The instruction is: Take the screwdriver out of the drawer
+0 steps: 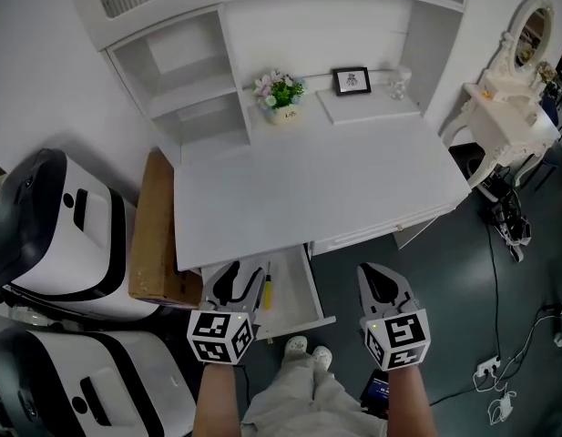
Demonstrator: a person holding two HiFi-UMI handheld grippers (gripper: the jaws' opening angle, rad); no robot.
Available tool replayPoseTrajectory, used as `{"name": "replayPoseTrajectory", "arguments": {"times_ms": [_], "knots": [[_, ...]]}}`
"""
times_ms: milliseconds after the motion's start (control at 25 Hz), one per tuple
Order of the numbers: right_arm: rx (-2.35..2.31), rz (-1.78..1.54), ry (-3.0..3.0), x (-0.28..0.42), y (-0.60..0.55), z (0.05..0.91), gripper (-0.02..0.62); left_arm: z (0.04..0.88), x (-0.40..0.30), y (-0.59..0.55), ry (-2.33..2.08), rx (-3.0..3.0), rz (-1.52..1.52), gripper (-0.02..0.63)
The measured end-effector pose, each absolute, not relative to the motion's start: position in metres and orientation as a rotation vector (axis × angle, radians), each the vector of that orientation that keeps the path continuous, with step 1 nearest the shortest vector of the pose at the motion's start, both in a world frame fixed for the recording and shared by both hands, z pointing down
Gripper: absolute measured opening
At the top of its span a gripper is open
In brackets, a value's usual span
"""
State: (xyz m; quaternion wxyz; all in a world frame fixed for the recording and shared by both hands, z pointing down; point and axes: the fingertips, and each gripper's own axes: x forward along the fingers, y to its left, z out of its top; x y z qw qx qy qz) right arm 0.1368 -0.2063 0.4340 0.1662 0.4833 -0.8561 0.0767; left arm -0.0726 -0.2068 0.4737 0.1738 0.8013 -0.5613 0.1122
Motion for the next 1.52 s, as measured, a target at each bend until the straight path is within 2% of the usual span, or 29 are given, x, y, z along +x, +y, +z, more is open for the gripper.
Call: {"name": "replayPoseTrajectory", "arguments": {"times_ms": [440,1520], "knots": [[1.308,0.411,-2.325,0.141,-0.191,0.515,0.006,0.569,-0.066,-0.197,-1.421,2.112,0.525,0.202],[1.25,0.693,-2.085,0.154,-0.221,0.637,0.006,0.753,-0.078,-0.218,-1.135,1.614,0.92,0.193]]}}
